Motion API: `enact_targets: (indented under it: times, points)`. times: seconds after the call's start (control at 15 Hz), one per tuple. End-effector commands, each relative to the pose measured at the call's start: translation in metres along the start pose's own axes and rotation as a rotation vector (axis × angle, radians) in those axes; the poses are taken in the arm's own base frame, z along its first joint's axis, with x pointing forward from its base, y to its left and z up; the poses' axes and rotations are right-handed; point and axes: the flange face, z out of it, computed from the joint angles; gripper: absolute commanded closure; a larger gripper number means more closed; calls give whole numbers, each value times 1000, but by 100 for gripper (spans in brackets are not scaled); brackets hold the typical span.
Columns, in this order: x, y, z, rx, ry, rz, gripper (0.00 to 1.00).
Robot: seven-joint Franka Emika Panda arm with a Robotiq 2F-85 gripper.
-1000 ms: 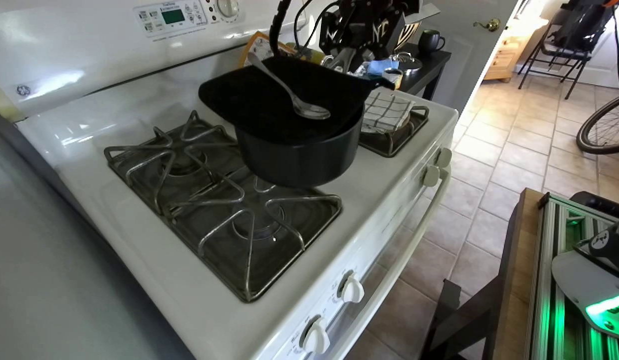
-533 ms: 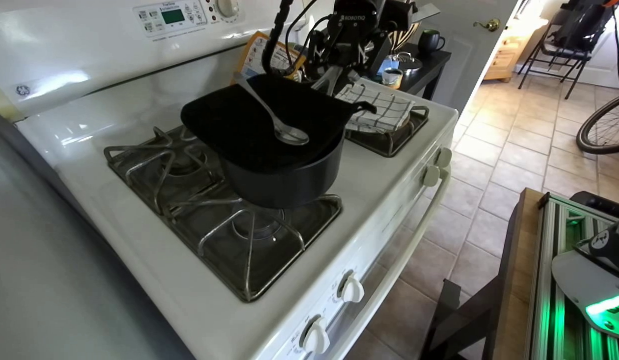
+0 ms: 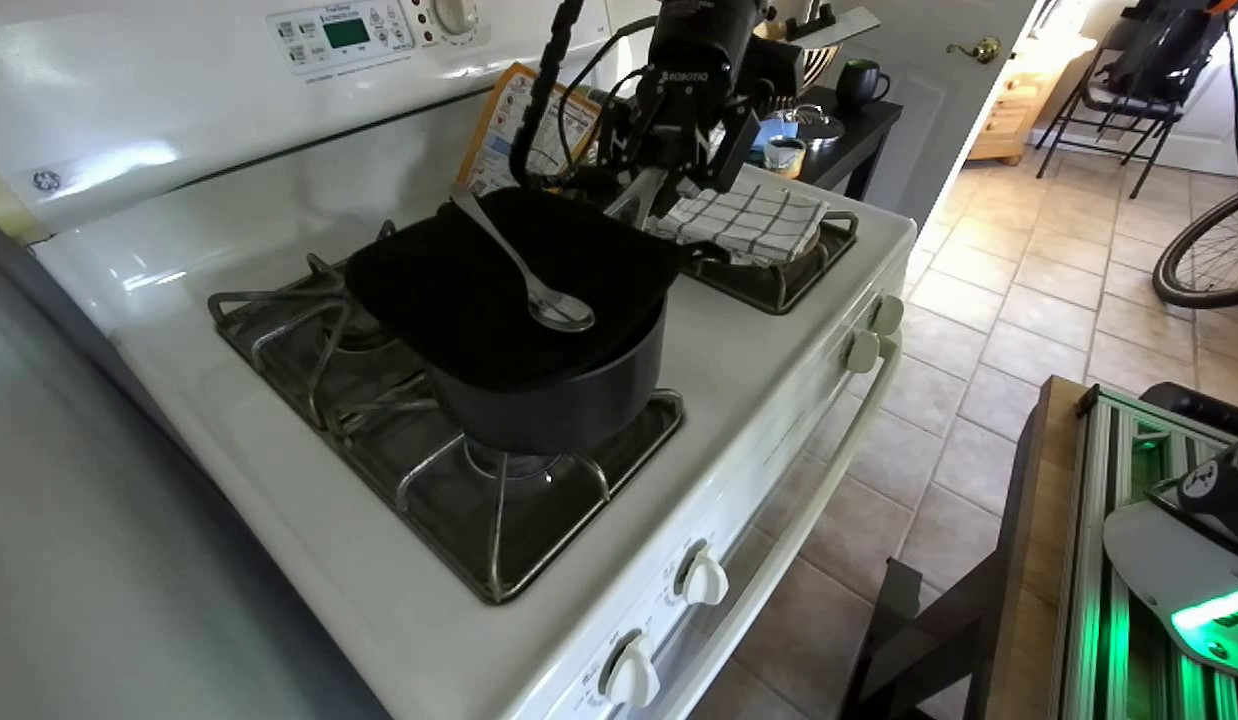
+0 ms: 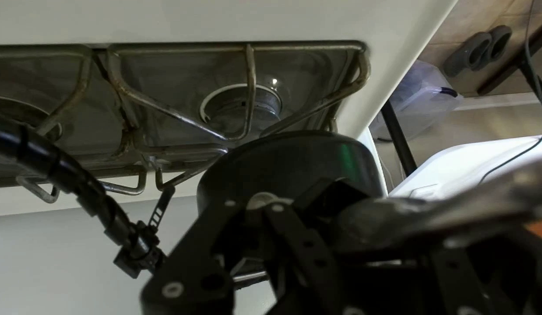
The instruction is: Move the pot to the left
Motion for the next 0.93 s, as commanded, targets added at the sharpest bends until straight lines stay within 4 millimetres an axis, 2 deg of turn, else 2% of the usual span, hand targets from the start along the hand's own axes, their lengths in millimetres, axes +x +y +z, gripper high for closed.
enact_targets:
  times: [0.0,0.87]
  points:
    - [9,3,2,-16,62,-4,99]
    - [-7,15,15,-20,79,38,99]
